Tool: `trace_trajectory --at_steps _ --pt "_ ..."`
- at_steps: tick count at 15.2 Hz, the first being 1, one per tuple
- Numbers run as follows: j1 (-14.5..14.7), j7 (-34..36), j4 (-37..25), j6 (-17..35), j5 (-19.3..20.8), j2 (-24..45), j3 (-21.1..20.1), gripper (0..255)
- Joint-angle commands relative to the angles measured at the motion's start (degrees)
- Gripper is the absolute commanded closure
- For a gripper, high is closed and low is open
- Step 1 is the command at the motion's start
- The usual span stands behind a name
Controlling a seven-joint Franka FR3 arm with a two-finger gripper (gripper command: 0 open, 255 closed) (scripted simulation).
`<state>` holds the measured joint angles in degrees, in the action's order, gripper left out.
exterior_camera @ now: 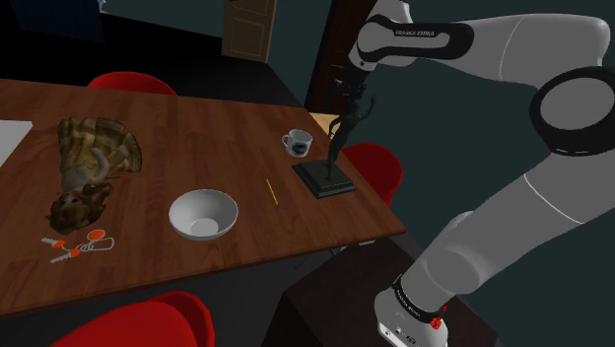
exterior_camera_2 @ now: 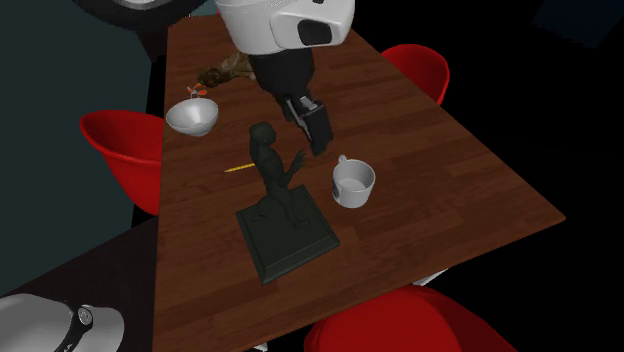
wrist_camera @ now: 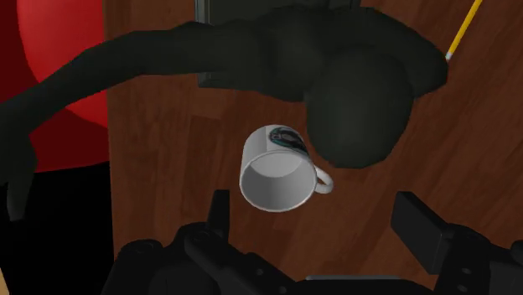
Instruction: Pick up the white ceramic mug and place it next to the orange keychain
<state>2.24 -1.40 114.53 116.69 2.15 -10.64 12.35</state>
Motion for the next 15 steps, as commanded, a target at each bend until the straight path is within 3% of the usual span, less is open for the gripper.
trace_trajectory --at_steps 1,15 --pt "-0.24 -1.67 -1.71 1.04 -1.35 3.93 1.02 0" --pt "-4.98 -10.24 -24.08 0.76 -12.14 35.44 2.00 0"
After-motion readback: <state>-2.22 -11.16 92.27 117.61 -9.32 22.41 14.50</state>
